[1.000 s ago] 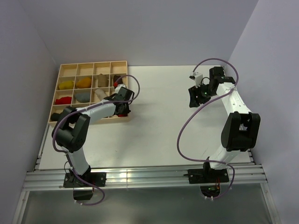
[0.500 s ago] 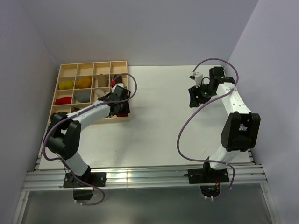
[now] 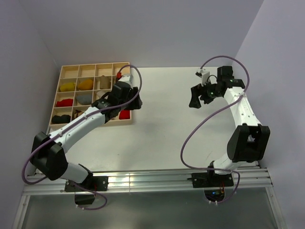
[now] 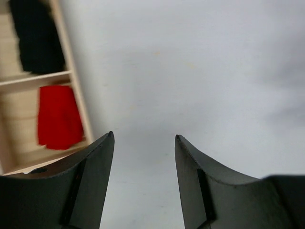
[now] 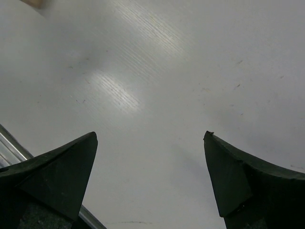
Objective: Roll the socks
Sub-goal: Reset both arms
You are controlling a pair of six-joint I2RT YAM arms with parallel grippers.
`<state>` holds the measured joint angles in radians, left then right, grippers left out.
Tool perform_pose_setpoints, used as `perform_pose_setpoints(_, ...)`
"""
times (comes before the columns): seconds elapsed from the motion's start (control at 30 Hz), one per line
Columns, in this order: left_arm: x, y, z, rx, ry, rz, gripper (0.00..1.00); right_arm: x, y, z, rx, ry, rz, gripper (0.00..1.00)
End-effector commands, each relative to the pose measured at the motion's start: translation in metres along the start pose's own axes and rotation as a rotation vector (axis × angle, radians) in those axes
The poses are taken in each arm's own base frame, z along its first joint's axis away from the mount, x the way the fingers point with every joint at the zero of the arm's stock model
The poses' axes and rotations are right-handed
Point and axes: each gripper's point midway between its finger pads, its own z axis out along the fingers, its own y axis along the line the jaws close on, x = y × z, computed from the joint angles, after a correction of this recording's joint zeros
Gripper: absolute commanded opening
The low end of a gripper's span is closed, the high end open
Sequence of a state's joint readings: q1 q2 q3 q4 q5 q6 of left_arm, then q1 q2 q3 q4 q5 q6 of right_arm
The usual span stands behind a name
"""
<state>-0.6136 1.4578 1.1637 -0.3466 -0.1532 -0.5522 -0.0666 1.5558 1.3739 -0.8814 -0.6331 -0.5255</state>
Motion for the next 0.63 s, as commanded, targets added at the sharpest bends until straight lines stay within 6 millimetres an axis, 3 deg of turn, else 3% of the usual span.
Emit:
perform_pose_setpoints(0.0,-0.035,-0.062,-0.027,0.203,-0.118,0.026,0.59,-0.037,0.018,-0.028,-0.025,-0.152,-0.035,1.0)
perform_pose_setpoints(0.13,-0.034,-0.098,-0.032,0.308,-0.14,0.044,0.6,-0.043,0.032,-0.039,-0.04,-0.197,-0.039,1.0)
perform_pose_setpoints(0.3,-0.02,-0.123,-0.028,0.369,-0.113,0.068,0.6,-0.047,0.036,-0.058,0.048,-0.262,-0.072,1.0)
perform_pose_setpoints(0.6,-0.015,-0.121,-0.028,0.369,-0.103,0.087,0.6,-0.048,0.041,-0.066,0.066,-0.307,-0.085,1.0)
